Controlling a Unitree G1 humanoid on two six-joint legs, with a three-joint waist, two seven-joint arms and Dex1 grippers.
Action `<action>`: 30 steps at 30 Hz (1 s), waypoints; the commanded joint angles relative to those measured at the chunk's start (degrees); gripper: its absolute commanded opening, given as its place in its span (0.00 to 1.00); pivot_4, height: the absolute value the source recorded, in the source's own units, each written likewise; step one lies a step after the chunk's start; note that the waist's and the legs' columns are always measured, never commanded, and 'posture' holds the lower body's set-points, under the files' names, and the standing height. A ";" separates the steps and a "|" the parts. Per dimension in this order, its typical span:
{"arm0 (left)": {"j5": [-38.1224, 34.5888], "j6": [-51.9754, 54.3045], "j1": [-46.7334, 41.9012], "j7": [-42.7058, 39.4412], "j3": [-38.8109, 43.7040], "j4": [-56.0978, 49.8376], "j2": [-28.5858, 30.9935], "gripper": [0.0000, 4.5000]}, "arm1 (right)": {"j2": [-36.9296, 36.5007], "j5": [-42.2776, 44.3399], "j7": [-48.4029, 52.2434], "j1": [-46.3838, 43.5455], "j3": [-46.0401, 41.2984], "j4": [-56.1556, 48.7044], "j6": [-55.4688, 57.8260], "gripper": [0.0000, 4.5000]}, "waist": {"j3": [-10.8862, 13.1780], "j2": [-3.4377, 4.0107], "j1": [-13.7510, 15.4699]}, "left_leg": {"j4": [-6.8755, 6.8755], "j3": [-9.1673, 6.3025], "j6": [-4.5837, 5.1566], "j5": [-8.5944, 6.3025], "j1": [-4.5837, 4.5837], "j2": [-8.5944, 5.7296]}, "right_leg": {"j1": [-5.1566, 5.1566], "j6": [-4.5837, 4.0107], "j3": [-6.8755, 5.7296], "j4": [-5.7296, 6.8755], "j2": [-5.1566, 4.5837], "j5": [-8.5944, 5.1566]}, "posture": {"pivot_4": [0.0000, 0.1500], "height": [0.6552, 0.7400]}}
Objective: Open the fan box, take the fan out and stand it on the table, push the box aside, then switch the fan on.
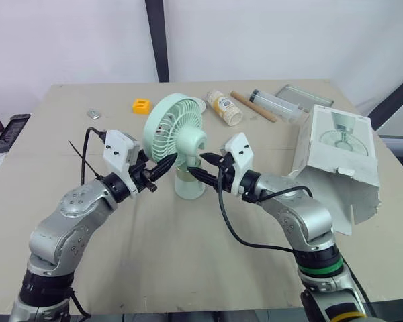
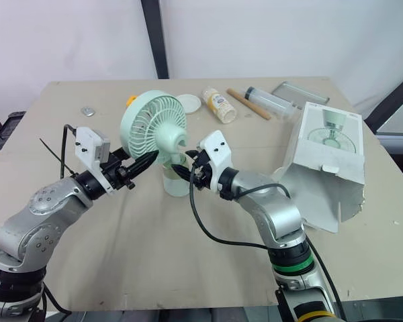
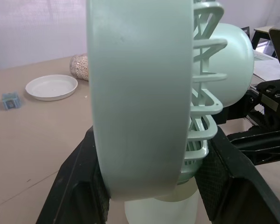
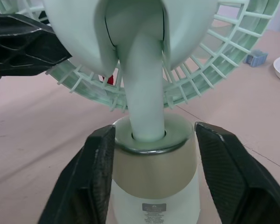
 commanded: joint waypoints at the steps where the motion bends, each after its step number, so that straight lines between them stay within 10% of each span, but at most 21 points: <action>1: 0.67 0.70 -0.74 0.00 -0.73 -0.52 -0.67 0.42 | 0.59 0.66 -0.63 -1.83 -0.79 -1.50 0.07 0.60 | 0.00 0.00 0.00 | 0.00 0.00 0.00 0.00 0.00 0.00 | 0.00 0.00 0.00 0.00 0.00 0.00 | 1.00 1.00; 17: 1.69 1.82 -1.14 0.17 -1.02 -0.73 -2.18 0.42 | 3.13 0.31 -4.01 -2.46 0.08 -1.04 2.94 0.60 | -0.03 -0.03 0.02 | 0.02 -0.03 0.01 0.02 0.00 -0.04 | 0.02 0.01 -0.02 0.01 0.00 0.00 | 1.00 1.00; 24: 2.29 2.08 -1.25 0.10 -1.01 -0.84 -2.35 0.42 | 3.29 0.22 -4.05 -2.79 0.38 0.31 3.22 0.21 | -0.06 -0.04 0.01 | 0.03 -0.03 0.01 0.03 0.00 -0.04 | 0.03 0.02 -0.03 0.02 0.00 0.01 | 1.00 1.00; 30: 2.47 2.35 -1.18 0.19 -0.98 -1.11 -2.70 0.42 | 3.30 0.03 -4.09 -2.54 0.72 0.60 3.33 0.09 | -0.12 -0.06 0.00 | 0.03 -0.02 0.01 0.04 0.04 -0.04 | 0.06 0.02 -0.02 0.02 0.01 0.01 | 1.00 1.00</action>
